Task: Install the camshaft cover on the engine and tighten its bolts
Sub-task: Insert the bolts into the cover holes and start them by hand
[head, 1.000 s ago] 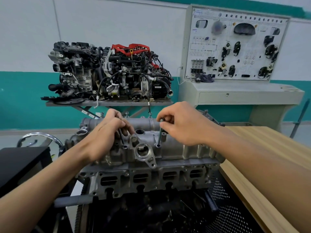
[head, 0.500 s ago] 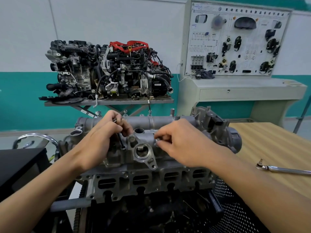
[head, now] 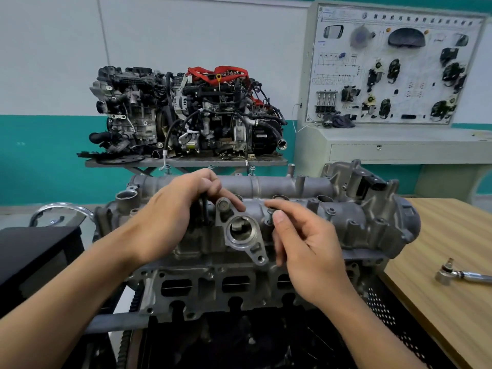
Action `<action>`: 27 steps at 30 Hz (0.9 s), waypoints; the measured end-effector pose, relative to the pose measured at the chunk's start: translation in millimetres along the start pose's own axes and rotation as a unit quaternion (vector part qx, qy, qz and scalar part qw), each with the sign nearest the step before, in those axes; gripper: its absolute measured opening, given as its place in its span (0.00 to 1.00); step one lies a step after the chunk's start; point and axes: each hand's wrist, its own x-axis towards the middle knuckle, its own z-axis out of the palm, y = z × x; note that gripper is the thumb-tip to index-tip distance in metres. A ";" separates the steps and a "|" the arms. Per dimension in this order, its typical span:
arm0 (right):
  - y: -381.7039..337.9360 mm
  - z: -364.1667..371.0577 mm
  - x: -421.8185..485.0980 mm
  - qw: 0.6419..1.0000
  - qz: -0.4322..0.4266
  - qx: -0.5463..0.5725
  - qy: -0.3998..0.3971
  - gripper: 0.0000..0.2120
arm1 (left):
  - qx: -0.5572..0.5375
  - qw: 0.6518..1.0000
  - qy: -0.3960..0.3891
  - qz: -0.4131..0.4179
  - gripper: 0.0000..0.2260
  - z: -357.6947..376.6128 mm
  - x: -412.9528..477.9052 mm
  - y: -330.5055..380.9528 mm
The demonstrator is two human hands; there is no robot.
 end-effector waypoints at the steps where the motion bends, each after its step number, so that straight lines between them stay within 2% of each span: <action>1: 0.1 0.0 1.4 1.000 0.007 0.014 0.006 0.10 | 0.032 0.999 0.002 0.010 0.07 0.2 0.0 -1.8; 4: -0.1 -0.7 5.8 0.997 0.031 0.057 0.034 0.04 | 0.089 0.995 0.022 0.031 0.13 1.3 0.7 -6.1; 7: -1.2 -1.3 8.3 0.995 0.027 0.072 0.060 0.09 | 0.078 0.996 0.038 0.028 0.09 -3.4 -0.5 -7.5; 10: -2.4 -3.0 4.2 0.997 0.018 0.055 0.042 0.15 | 0.067 0.996 0.058 0.022 0.10 -9.3 -4.1 -7.0; 14: 4.8 -4.4 -1.4 0.999 0.021 0.045 0.016 0.12 | 0.079 0.995 0.059 0.019 0.12 -14.3 -6.9 -3.3; 16: 6.4 -0.8 -5.3 1.000 0.016 0.025 -0.003 0.13 | 0.081 0.991 0.101 0.030 0.12 -13.7 -10.9 -4.5; 19: 8.4 3.9 -8.1 0.999 -0.020 -0.046 -0.002 0.15 | 0.185 0.960 0.201 0.067 0.05 0.2 -28.7 -17.0; 21: 9.0 4.0 -6.7 0.998 -0.031 -0.054 0.025 0.16 | 0.261 0.928 0.250 0.090 0.06 13.2 -38.6 -26.1; 23: 8.9 4.4 -4.4 0.998 -0.035 -0.023 0.050 0.11 | 0.274 0.915 0.281 0.096 0.10 17.4 -42.4 -32.7; 27: 5.6 2.9 -1.8 0.997 -0.018 0.032 0.063 0.03 | 0.252 0.914 0.302 0.104 0.14 15.6 -39.9 -31.5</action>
